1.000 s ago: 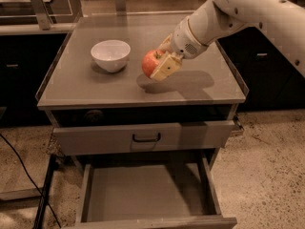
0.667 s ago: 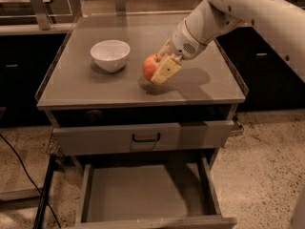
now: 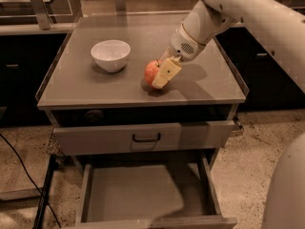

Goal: Pick apple from middle drawer and place on counter

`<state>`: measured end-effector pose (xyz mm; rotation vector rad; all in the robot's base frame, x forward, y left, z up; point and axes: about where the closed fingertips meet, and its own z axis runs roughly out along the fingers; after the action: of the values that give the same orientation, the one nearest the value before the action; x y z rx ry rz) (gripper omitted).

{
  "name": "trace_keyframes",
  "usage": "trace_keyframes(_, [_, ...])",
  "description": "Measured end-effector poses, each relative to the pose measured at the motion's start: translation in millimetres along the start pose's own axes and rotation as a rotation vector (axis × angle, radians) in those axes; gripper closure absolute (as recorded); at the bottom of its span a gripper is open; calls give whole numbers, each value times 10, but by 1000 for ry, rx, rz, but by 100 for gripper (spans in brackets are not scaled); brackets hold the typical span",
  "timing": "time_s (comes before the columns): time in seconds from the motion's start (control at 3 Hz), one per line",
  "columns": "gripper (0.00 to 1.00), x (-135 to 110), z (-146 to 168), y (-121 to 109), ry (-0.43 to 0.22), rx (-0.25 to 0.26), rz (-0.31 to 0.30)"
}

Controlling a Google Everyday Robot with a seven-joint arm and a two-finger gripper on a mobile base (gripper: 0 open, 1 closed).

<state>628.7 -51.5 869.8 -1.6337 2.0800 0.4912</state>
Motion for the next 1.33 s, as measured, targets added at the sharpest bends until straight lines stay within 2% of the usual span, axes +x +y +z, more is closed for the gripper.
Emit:
trace_keyframes(0.67, [100, 122, 129, 59, 11, -11, 22])
trace_keyframes(1.33, [50, 122, 130, 59, 11, -11, 22])
